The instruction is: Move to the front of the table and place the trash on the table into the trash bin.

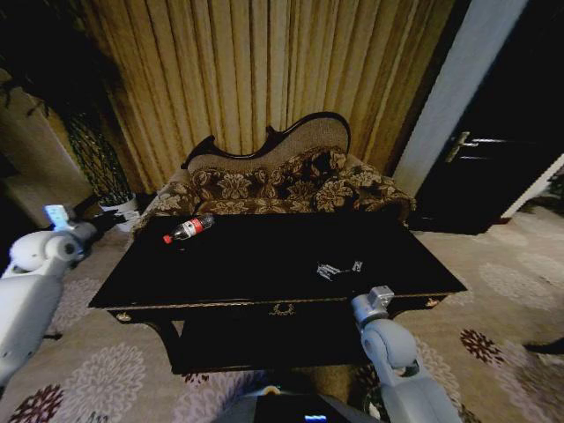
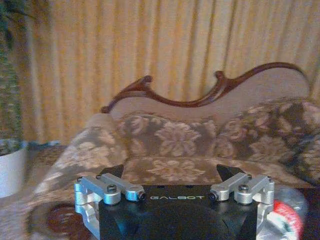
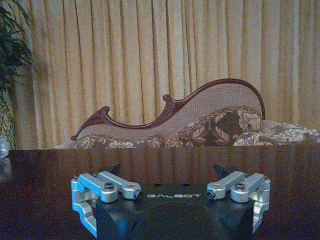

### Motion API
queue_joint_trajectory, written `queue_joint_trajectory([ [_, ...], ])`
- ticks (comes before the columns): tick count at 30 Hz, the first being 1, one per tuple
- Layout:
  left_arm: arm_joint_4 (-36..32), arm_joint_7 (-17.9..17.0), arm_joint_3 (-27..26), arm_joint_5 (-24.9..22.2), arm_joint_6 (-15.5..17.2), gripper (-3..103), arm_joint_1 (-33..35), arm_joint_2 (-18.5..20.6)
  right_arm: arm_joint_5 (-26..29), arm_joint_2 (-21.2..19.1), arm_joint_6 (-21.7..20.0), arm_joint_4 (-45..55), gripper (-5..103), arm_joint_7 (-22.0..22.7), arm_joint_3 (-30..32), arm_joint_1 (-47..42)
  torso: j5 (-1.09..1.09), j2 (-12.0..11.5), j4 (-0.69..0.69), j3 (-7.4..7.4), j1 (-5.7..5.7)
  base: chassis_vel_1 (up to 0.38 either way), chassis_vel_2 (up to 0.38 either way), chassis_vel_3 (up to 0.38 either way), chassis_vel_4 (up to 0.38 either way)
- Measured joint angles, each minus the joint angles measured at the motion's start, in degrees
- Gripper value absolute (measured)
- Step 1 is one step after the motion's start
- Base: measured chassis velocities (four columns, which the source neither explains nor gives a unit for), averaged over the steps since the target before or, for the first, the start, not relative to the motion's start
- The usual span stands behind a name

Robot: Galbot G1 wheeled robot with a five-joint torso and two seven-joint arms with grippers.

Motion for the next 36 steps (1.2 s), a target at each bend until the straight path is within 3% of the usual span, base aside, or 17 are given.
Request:
queue_joint_trajectory([
  [6,-0.37,2.32,4.13,-1.6,-0.02,100,-3.06,-1.17,0.06,-0.28,0.58,-0.35,100,0.0,0.79,-0.17,0.0,0.0,-0.01,0.0,0.0,0.0,0.0,0.0,0.0],
  [8,-0.74,5.33,5.26,-2.3,0.11,100,-3.38,-1.31,0.07,-0.28,0.83,-0.66,100,0.0,1.05,-0.16,-0.01,0.0,-0.01,0.0,0.0,0.0,0.0,0.0,0.0],
  [10,-1.03,6.19,5.43,-2.38,1.41,100,-3.5,-1.33,0.08,-0.25,0.97,-0.85,100,0.0,1.09,-0.12,-0.01,0.0,0.0,0.0,0.0,0.0,0.0,0.0,0.0],
  [12,-1.71,5.91,5.45,-2.57,6.84,100,-3.84,-1.55,-0.03,-0.08,1.32,-1.42,100,0.0,1.06,0.11,0.0,0.0,0.01,0.0,-0.01,0.0,0.0,0.0,0.0],
  [16,-1.79,4.87,5.45,-1.26,9.14,100,-3.19,-1.46,-0.77,0.49,1.85,-2.24,100,0.0,0.66,0.32,-0.01,0.0,0.01,0.0,-0.01,0.0,0.0,0.0,0.0],
  [26,-0.25,5.15,5.26,-0.5,9.24,100,-2.54,-1.47,-2.41,1.37,2.25,-2.63,100,0.0,-0.33,0.23,-0.01,0.0,0.01,0.0,-0.01,0.0,0.0,0.0,0.0],
  [33,-0.31,10.03,5.04,1.63,9.13,100,-1.47,-1.61,-2.85,1.58,2.26,-2.11,100,0.0,-0.56,0.45,-0.02,0.0,0.01,0.0,-0.01,0.0,0.0,0.0,0.0],
  [36,-0.37,10.39,4.98,2.08,9.08,100,-0.87,-1.63,-3.14,1.91,2.35,-2.11,100,0.0,-0.57,0.34,-0.02,0.0,0.0,0.0,-0.01,0.0,0.0,0.0,0.0],
])
